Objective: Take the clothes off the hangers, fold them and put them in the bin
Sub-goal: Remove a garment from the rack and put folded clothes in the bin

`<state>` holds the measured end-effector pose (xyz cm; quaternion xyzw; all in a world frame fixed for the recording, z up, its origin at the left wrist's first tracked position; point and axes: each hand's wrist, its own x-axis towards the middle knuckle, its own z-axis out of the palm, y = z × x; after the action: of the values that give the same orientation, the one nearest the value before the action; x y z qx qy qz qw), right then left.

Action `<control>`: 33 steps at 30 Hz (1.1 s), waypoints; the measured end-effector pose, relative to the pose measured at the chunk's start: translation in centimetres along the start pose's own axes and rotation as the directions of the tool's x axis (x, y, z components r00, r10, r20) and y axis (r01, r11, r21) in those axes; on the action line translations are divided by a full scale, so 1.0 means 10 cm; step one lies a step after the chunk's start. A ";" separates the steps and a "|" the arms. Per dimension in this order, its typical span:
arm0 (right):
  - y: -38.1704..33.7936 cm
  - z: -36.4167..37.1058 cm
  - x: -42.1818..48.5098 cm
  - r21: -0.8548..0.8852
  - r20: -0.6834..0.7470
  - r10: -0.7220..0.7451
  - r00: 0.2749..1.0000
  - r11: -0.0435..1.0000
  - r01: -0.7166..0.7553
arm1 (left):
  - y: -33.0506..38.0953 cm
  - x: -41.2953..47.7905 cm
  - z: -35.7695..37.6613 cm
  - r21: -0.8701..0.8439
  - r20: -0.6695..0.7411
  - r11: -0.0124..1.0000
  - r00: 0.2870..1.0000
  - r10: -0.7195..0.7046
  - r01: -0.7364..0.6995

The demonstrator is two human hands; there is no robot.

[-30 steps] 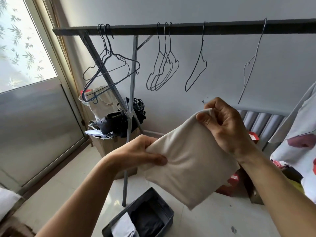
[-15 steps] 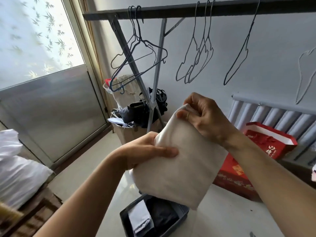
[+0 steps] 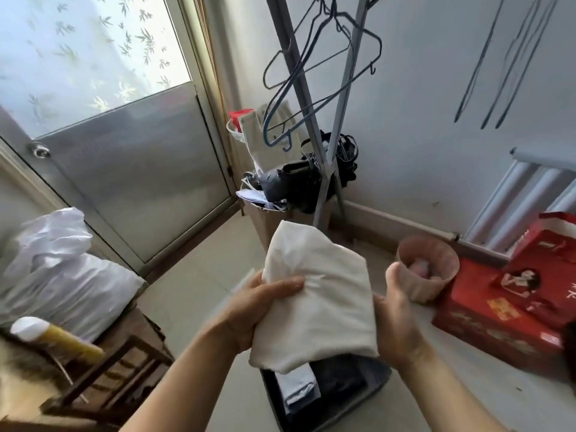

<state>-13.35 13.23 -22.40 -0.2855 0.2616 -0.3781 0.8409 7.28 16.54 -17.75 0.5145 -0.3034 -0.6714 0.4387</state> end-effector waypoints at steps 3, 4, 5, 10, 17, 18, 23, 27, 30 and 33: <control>0.07 -0.05 0.26 -0.006 -0.008 0.160 0.987 0.987 -0.160 | -0.09 0.13 -0.20 0.006 -0.147 1.000 0.989 0.018 -0.018; 0.06 -0.02 0.31 -0.088 -0.086 0.120 0.989 0.988 -0.127 | -0.13 0.18 -0.24 0.022 -0.192 0.999 0.981 0.034 -0.030; 0.09 -0.02 0.42 -0.146 -0.143 0.085 0.986 0.984 -0.106 | -0.16 0.24 -0.31 0.029 -0.241 0.999 0.969 0.045 -0.039; 0.13 -0.01 0.83 -0.234 -0.304 0.046 0.952 0.965 -0.122 | -0.33 0.47 -0.59 -0.106 -0.359 0.994 0.933 -0.027 -0.012; 0.25 -0.17 1.42 -0.259 -0.249 0.203 0.947 0.928 -0.267 | -0.48 0.71 -0.95 -0.165 -0.221 0.985 0.975 0.019 -0.056; 0.31 -0.21 1.52 -0.267 -0.251 0.211 0.945 0.923 -0.277 | -0.53 0.78 -1.01 -0.168 -0.227 0.984 0.974 0.016 -0.055; 0.83 -0.63 1.94 -0.309 -0.330 0.272 0.904 0.874 -0.375 | -1.16 1.13 -1.36 -0.241 -0.292 0.970 0.951 -0.103 0.030; 1.37 -1.09 2.12 -0.314 -0.424 0.342 0.839 0.813 -0.490 | -1.86 1.34 -1.60 -0.254 -0.342 0.960 0.918 -0.199 0.114; 1.80 -1.50 2.23 -0.338 -0.463 0.371 0.805 0.765 -0.548 | -2.43 1.50 -1.77 -0.258 -0.343 0.949 0.902 -0.263 0.179; 2.25 -1.93 2.32 -0.348 -0.504 0.401 0.765 0.716 -0.605 | -3.02 1.67 -1.93 -0.230 -0.349 0.944 0.885 -0.307 0.237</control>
<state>-1.65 1.98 -56.33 -0.3233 0.5807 -0.0988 0.7406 15.97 15.35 -56.26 0.6304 -0.0750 -0.6385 0.4351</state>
